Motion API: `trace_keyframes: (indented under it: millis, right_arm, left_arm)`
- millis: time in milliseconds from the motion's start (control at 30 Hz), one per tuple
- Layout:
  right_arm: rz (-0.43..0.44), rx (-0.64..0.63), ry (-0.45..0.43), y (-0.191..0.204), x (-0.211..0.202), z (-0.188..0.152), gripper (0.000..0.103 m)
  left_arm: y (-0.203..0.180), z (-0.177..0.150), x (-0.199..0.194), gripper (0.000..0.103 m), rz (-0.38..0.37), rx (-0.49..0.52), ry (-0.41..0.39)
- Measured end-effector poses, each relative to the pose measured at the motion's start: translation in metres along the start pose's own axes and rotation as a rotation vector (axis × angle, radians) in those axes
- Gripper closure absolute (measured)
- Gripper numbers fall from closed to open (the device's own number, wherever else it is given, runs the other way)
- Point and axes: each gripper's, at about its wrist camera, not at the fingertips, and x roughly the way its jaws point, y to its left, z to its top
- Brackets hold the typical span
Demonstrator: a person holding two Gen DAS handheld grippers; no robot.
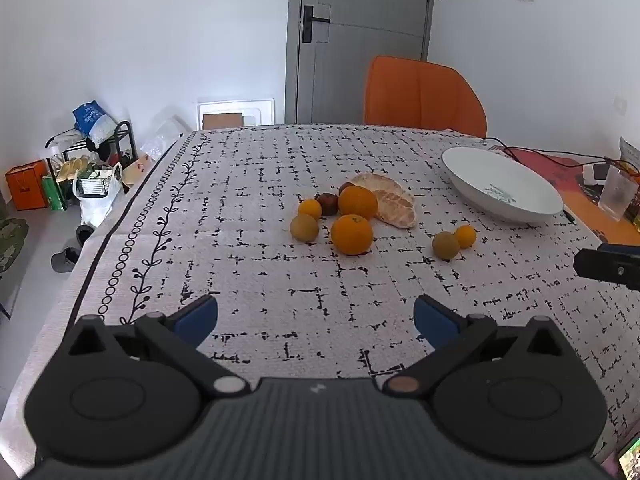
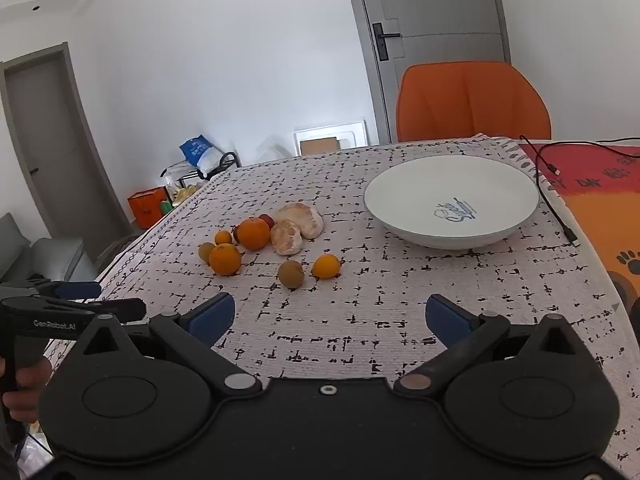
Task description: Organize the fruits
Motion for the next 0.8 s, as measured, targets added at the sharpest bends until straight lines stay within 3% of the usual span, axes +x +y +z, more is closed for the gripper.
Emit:
trace_keyframes:
  millis: [800]
  right_arm:
    - [-0.017,-0.01,0.018,0.0018,-0.0014,-0.0002,0.0]
  left_arm:
    - [0.0051,0.0079,-0.0075,0.0,0.001,-0.014,-0.01]
